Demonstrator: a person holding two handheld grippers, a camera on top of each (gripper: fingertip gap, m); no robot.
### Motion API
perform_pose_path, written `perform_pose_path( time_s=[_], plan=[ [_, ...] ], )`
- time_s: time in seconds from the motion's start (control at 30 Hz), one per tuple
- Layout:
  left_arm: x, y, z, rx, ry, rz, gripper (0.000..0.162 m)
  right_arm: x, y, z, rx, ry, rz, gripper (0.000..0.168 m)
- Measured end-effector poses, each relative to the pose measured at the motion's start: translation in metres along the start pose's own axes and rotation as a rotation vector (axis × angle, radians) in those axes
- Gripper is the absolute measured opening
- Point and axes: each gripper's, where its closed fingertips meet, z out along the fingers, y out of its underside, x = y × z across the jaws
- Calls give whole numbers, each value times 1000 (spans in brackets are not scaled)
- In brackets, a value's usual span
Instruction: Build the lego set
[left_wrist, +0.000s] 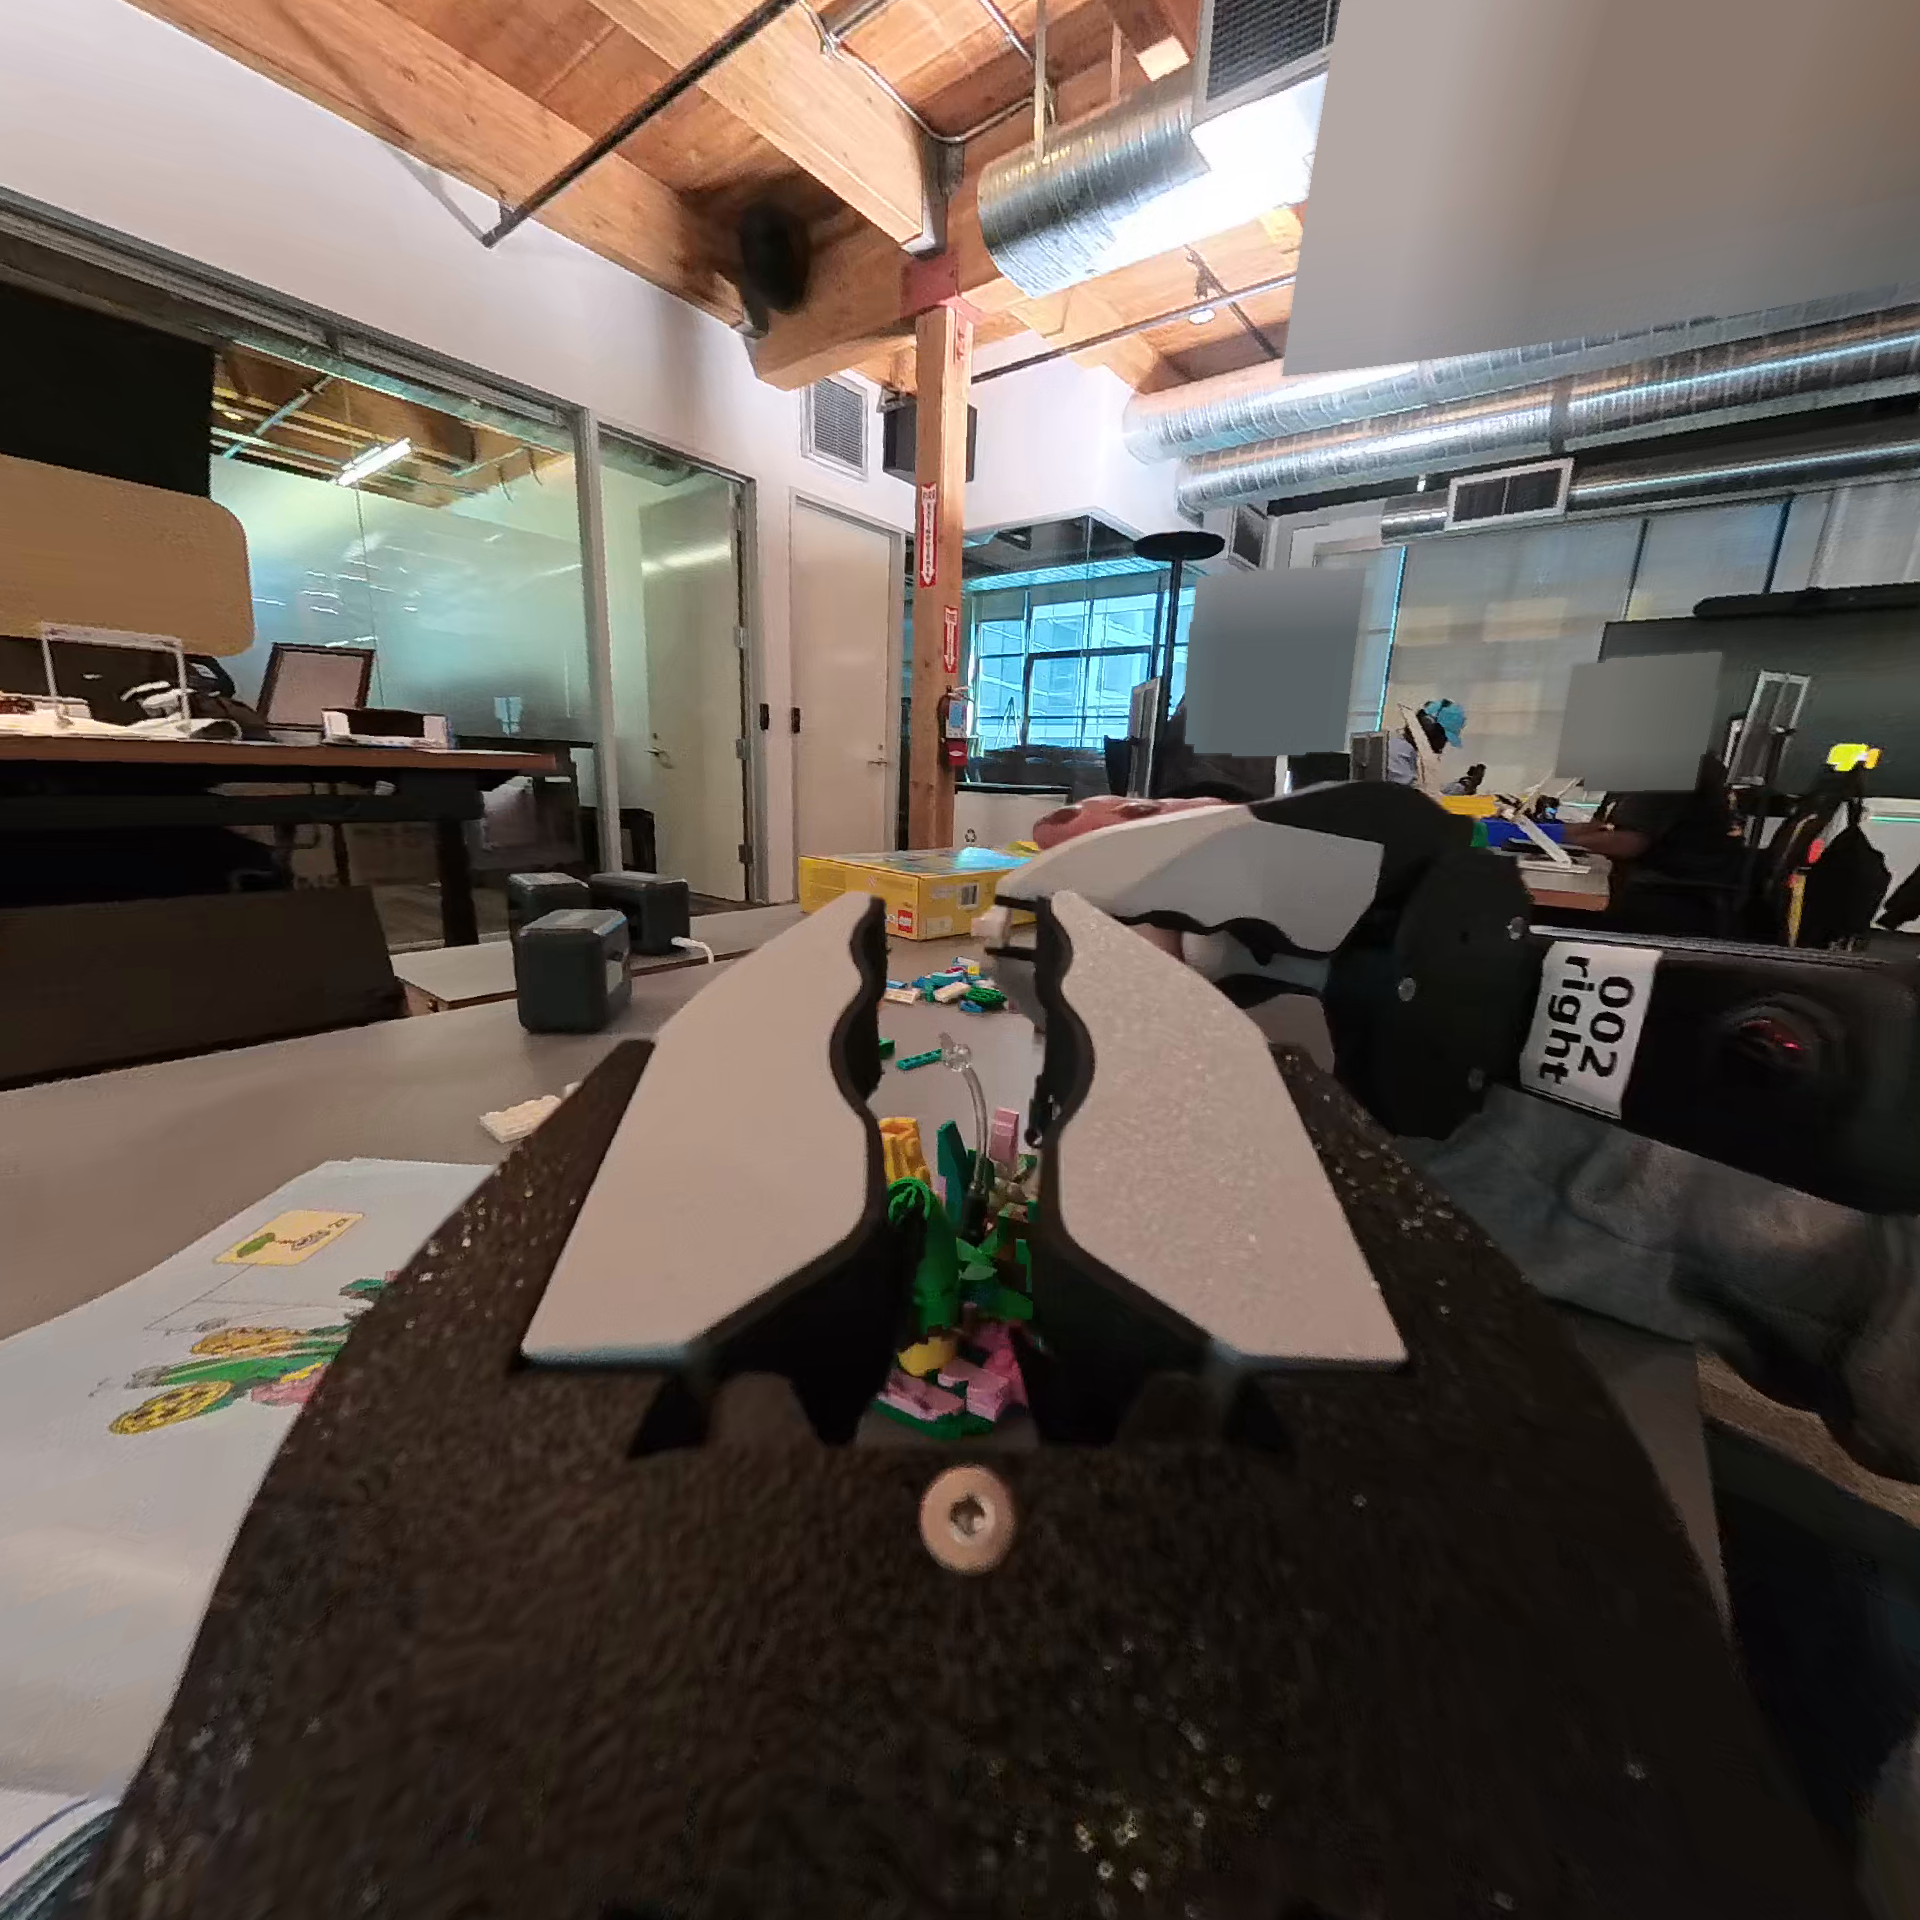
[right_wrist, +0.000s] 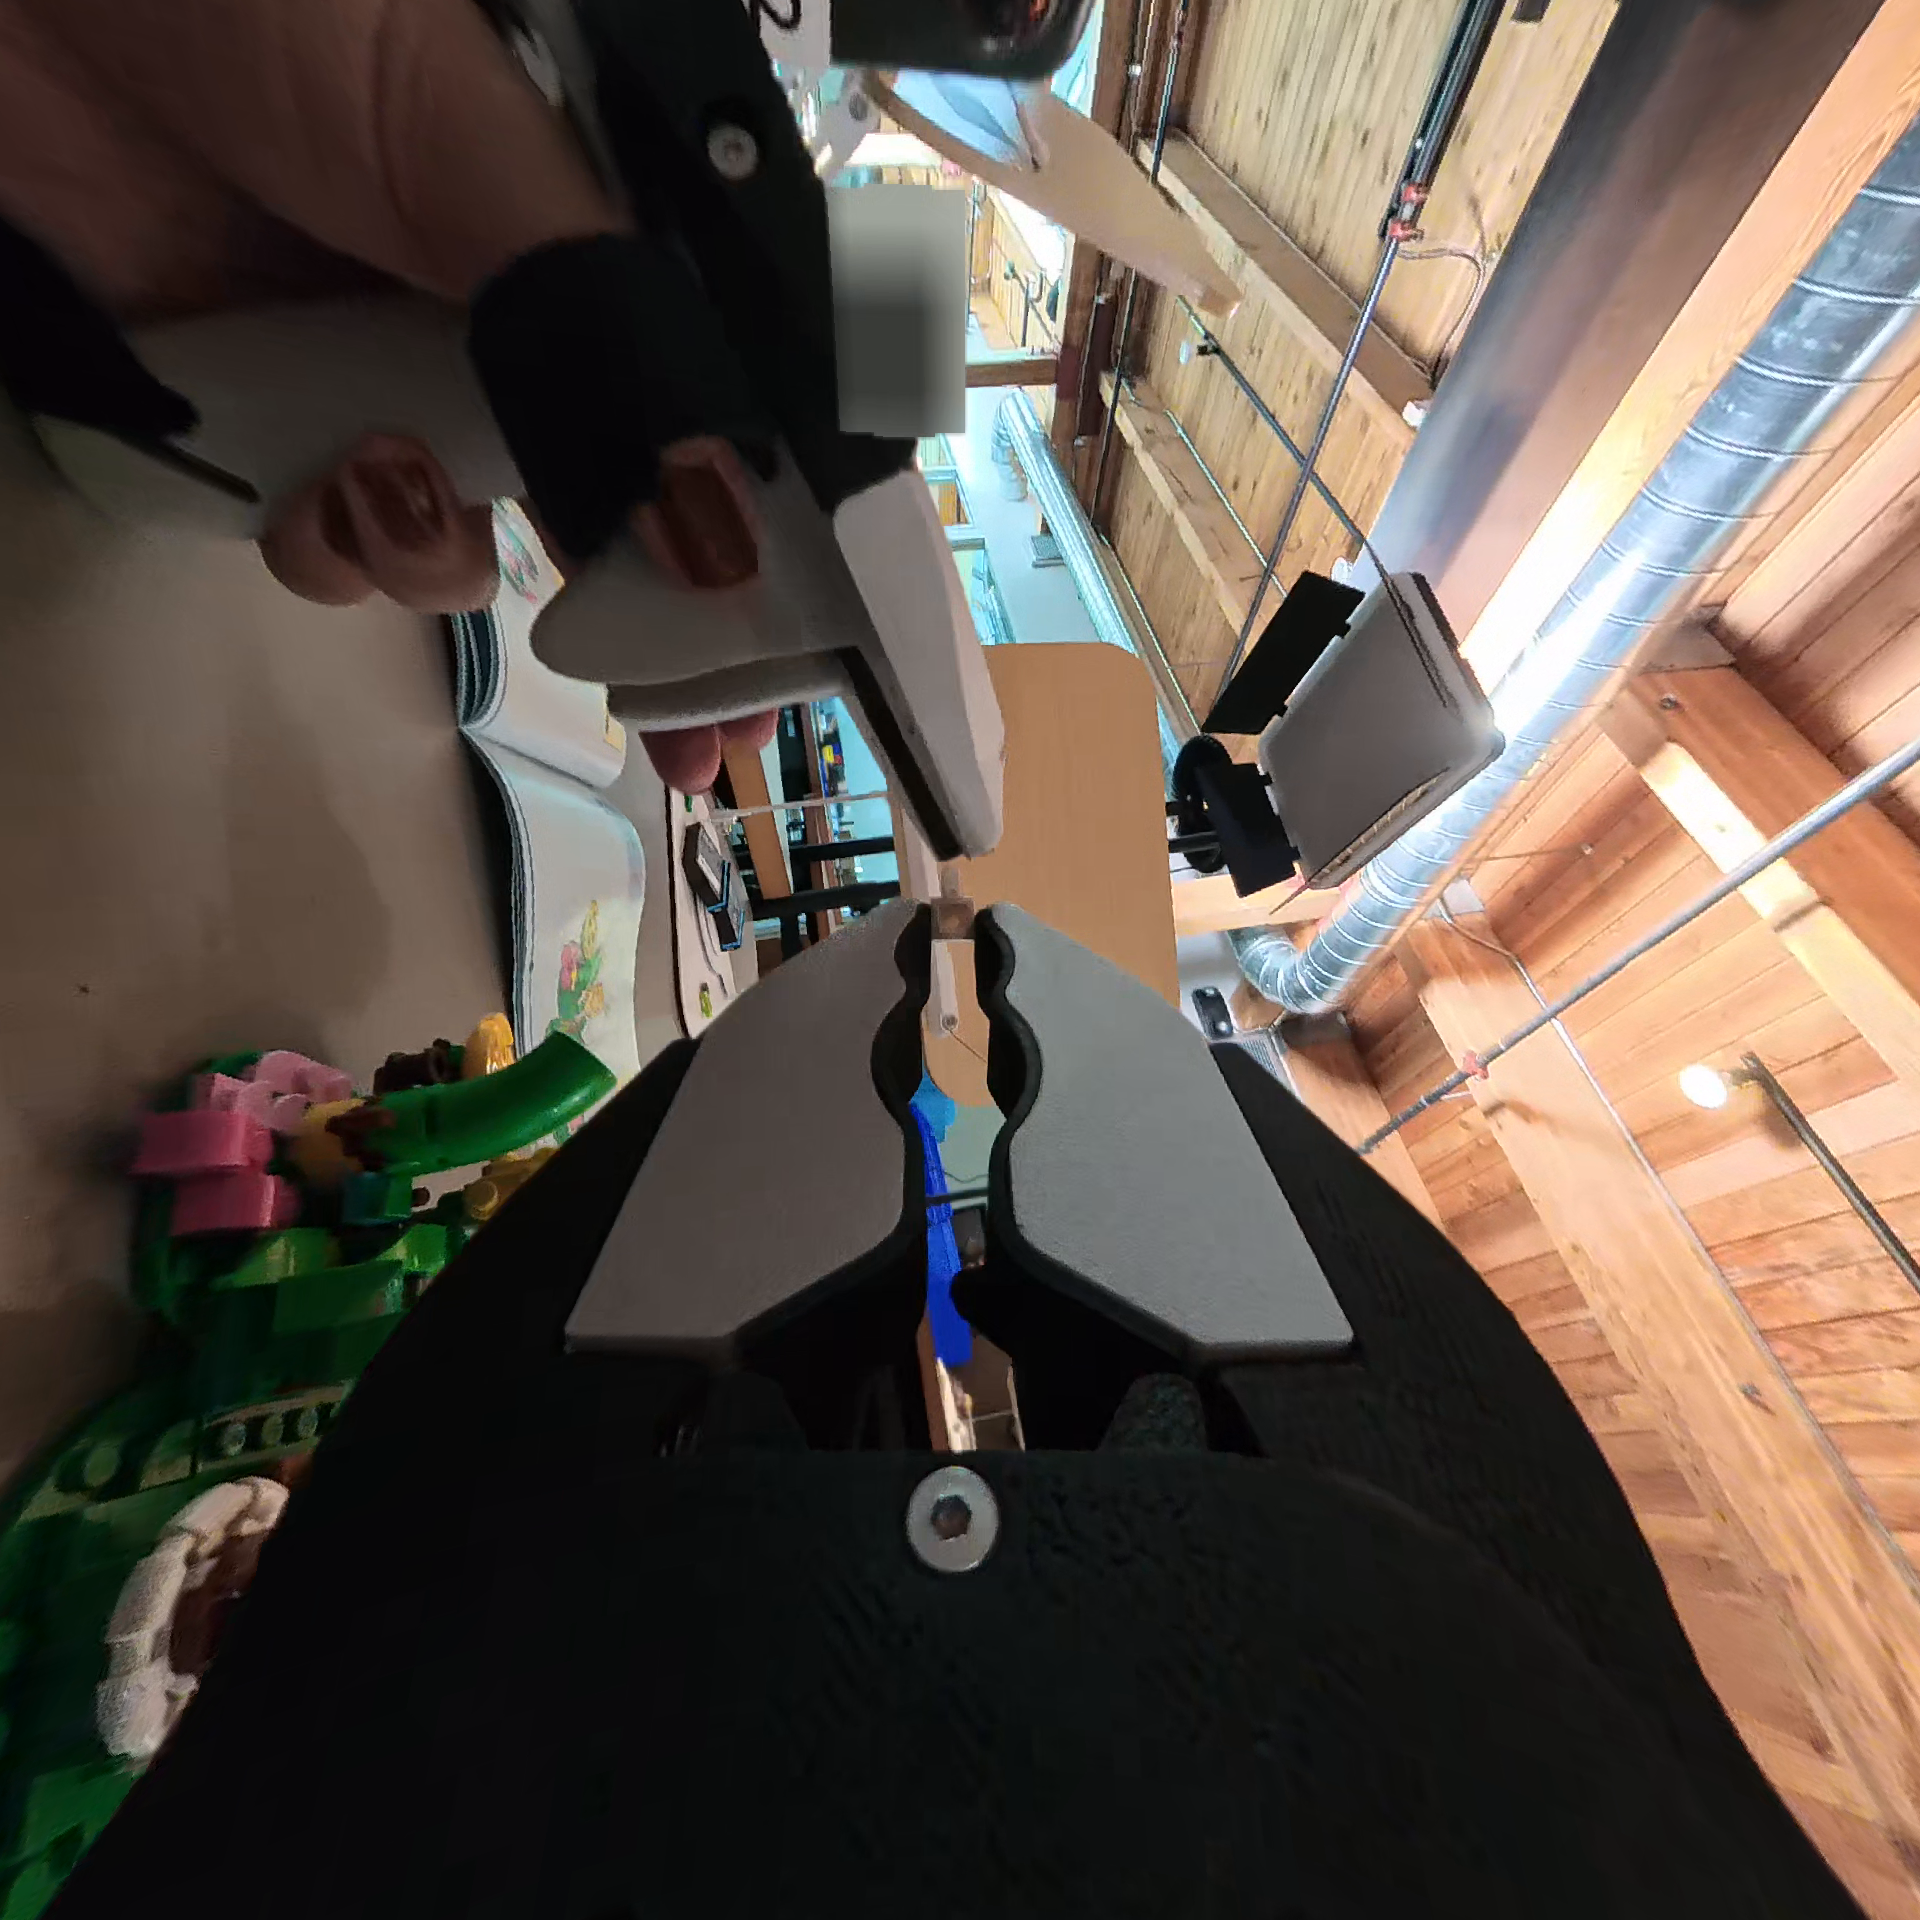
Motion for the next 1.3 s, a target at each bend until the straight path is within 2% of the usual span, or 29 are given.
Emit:
perform_pose_path(
  time_s=[0.2, 0.37, 0.53, 0.63, 0.7, 0.83, 0.9, 0.97, 1.03, 1.13, 1.17, 1.2, 1.3],
  plan=[
    [7, 4, 1, -34, 52, -12, 21, -1, -9, -2, 35, -4, -1, 6],
    [12, 4, 0, -29, 81, 9, 5, 1, -12, -3, 42, 5, -5, 6],
    [11, 7, -1, -70, 65, 6, 5, -1, -10, -3, 33, -2, -21, 7],
    [3, 6, -4, -72, 14, 20, 5, 8, 5, -5, -33, 30, -105, 13],
    [-8, 10, -5, -116, -28, 35, 5, 31, 28, -11, -116, 118, -66, 12],
    [-37, 27, -8, -303, -145, 209, 5, 80, 88, -35, -317, 326, 186, 0],
    [-40, 18, -6, -294, -186, 407, 5, 79, 105, -40, -329, 272, 409, 0],
    [-27, 7, 1, -249, -168, 695, 6, 66, 100, -35, -247, 114, 766, 2],
    [-1, 0, 7, -163, -102, 945, 5, 55, 77, -28, -99, -90, 1173, 4],
    [36, -9, 10, -55, 18, 1077, 5, 51, 28, -31, 182, -501, 1738, 16],
    [45, -14, 11, -25, 49, 1079, 5, 51, 15, -37, 256, -647, 1864, 24],
    [52, -17, 11, -6, 75, 1080, 5, 48, 8, -40, 277, -742, 1935, 25],
    [66, -21, 11, 23, 136, 1093, 5, 36, -9, -47, 283, -925, 1975, 25]
  ],
)
